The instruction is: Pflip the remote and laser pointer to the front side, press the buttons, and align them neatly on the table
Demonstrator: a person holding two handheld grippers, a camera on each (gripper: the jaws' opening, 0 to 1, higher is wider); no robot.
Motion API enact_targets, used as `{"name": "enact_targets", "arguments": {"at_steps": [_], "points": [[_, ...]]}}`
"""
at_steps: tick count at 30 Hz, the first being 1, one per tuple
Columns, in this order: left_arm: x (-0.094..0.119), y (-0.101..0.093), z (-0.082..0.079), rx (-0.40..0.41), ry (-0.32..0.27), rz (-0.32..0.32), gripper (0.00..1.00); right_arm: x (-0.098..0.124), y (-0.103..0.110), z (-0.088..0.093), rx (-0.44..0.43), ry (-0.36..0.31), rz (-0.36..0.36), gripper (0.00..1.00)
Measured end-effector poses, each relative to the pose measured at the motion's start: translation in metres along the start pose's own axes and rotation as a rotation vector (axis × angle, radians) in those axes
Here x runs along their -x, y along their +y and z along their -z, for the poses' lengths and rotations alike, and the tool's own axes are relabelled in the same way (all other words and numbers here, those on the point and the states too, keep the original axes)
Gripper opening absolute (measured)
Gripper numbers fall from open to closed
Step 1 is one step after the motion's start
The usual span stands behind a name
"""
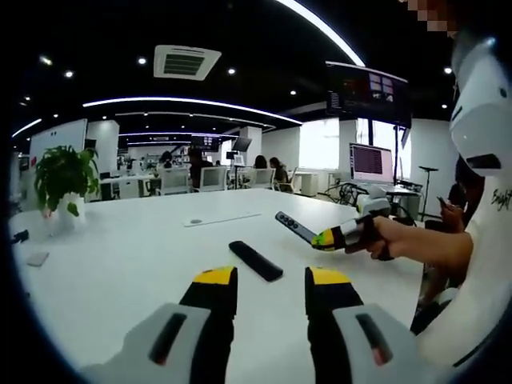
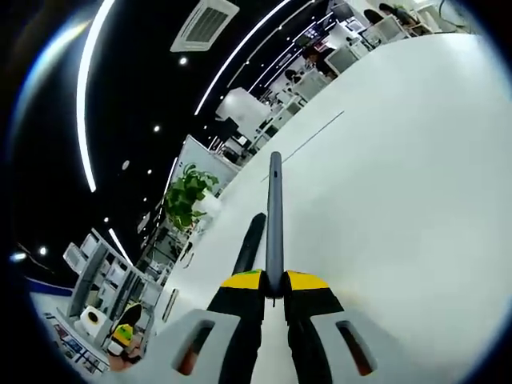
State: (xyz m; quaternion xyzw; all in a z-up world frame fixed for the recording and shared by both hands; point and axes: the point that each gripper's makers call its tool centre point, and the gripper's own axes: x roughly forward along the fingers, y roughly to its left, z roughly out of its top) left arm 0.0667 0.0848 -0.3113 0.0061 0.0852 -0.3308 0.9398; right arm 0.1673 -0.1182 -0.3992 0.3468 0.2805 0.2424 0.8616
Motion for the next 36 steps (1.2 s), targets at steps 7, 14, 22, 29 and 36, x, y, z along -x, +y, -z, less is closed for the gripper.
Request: {"name": "enact_targets", "arguments": {"at_steps": [7, 14, 22, 29, 36], "points": [[-0.001, 0.001, 0.003, 0.004, 0.004, -0.001, 0.35, -0.002, -0.002, 0.0, -0.003, 0.001, 0.007, 0.12], [-0.001, 0.002, 0.004, 0.006, 0.008, -0.006, 0.35, -0.005, -0.007, 0.0, -0.012, 0.002, 0.016, 0.12], [0.002, 0.003, 0.006, 0.016, 0.011, -0.006, 0.35, -0.006, -0.011, 0.002, 0.016, 0.004, 0.043, 0.12], [0.003, 0.004, 0.007, 0.018, 0.01, -0.007, 0.35, -0.006, -0.012, 0.006, 0.032, 0.01, 0.06, 0.12], [0.004, 0.006, 0.009, 0.018, 0.007, -0.014, 0.35, -0.008, -0.012, 0.006, 0.042, 0.005, 0.07, 0.12]]}}
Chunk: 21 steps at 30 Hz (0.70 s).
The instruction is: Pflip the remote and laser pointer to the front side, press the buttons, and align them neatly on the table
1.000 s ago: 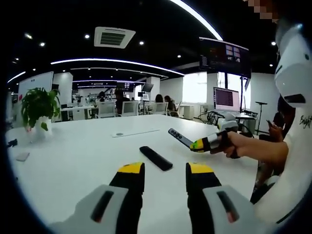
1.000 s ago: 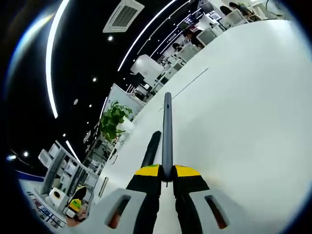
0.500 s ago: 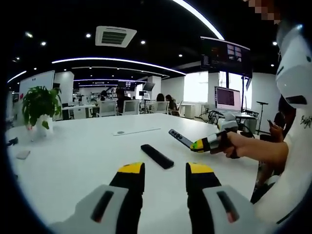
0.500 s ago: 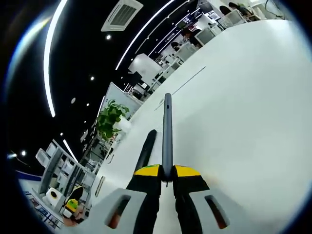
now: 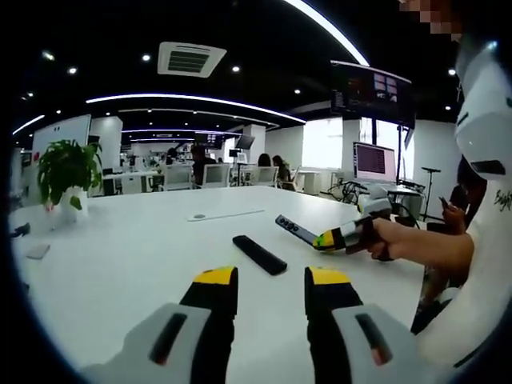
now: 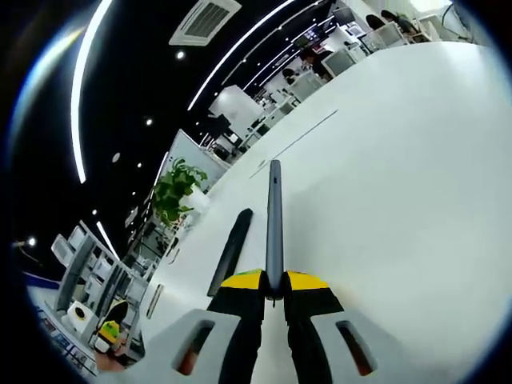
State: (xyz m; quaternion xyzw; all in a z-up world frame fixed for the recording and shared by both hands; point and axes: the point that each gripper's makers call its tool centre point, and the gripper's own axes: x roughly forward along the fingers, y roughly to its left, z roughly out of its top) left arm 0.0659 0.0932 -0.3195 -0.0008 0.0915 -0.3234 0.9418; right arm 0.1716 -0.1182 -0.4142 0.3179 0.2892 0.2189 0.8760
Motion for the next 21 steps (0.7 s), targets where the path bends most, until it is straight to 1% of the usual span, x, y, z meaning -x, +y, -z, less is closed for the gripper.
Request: {"name": "enact_targets", "arguments": {"at_steps": [9, 11, 21], "points": [[0.0006, 0.0022, 0.0005, 0.006, -0.003, -0.004, 0.35, -0.0009, 0.0002, -0.0001, 0.011, -0.008, 0.015, 0.12], [0.0003, 0.0019, 0.002, 0.005, 0.002, -0.002, 0.35, -0.0009, -0.0008, -0.0006, 0.027, -0.007, 0.028, 0.12], [0.0027, 0.0036, 0.004, 0.018, 0.003, -0.01, 0.34, -0.0025, -0.0014, -0.0013, 0.041, -0.006, 0.038, 0.12]]}}
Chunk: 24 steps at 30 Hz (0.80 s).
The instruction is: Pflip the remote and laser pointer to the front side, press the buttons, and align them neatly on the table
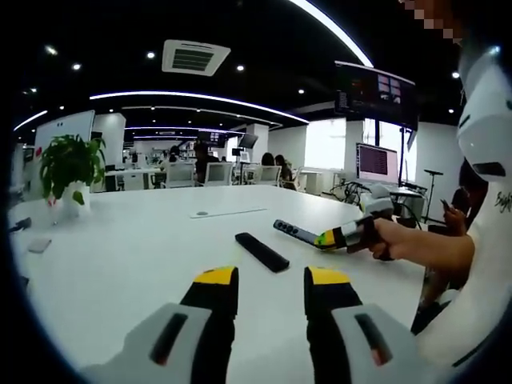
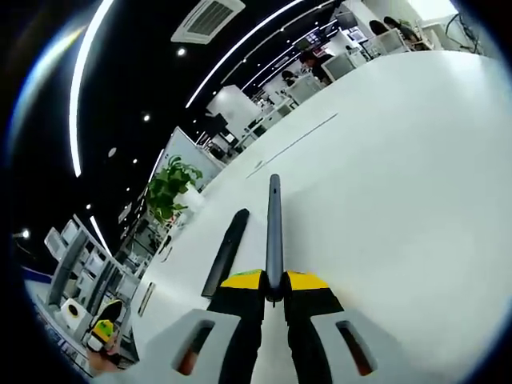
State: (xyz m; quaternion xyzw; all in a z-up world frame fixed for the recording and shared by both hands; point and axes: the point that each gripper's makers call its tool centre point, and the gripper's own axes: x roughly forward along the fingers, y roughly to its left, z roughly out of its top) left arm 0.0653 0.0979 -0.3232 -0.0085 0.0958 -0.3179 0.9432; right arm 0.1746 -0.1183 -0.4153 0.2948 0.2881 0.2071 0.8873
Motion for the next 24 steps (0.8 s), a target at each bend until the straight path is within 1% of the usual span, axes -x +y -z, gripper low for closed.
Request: {"name": "enact_targets", "arguments": {"at_steps": [5, 13, 17, 24], "points": [[0.001, 0.0006, -0.001, -0.001, -0.004, -0.003, 0.34, -0.0006, 0.001, 0.0013, 0.015, 0.011, -0.004, 0.12], [0.0044, 0.0032, -0.0011, 0.004, -0.008, -0.013, 0.34, -0.0005, -0.0001, 0.0007, 0.025, 0.009, 0.005, 0.12], [0.0042, 0.0033, -0.0003, 0.009, -0.007, -0.013, 0.34, -0.0012, -0.0003, 0.0008, 0.054, 0.013, 0.016, 0.12], [0.0036, 0.003, 0.0, 0.011, -0.008, -0.012, 0.34, -0.0012, -0.0005, 0.0013, 0.071, 0.016, 0.022, 0.12]]}}
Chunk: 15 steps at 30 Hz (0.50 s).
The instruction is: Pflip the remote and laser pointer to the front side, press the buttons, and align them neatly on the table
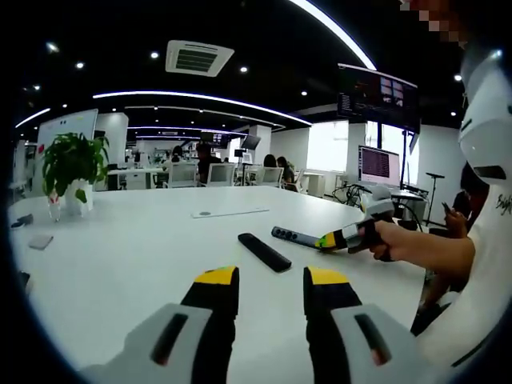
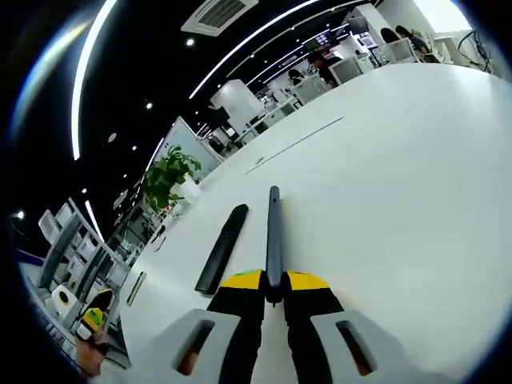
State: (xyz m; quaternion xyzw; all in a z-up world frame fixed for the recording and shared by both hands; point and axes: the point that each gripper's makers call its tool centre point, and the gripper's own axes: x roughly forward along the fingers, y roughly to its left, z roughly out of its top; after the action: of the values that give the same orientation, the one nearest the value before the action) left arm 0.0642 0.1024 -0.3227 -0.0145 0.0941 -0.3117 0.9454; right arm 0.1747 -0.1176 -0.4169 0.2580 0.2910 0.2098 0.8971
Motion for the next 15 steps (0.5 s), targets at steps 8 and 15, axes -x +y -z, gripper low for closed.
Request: {"name": "enact_targets", "arguments": {"at_steps": [8, 15], "points": [[-0.0012, 0.0013, 0.001, -0.004, 0.004, -0.004, 0.33, -0.0025, -0.0011, -0.0009, 0.065, 0.002, 0.029, 0.12], [-0.003, 0.0003, 0.0017, 0.0, 0.009, 0.002, 0.33, -0.0038, -0.0025, -0.0021, 0.105, 0.006, 0.048, 0.12]]}}
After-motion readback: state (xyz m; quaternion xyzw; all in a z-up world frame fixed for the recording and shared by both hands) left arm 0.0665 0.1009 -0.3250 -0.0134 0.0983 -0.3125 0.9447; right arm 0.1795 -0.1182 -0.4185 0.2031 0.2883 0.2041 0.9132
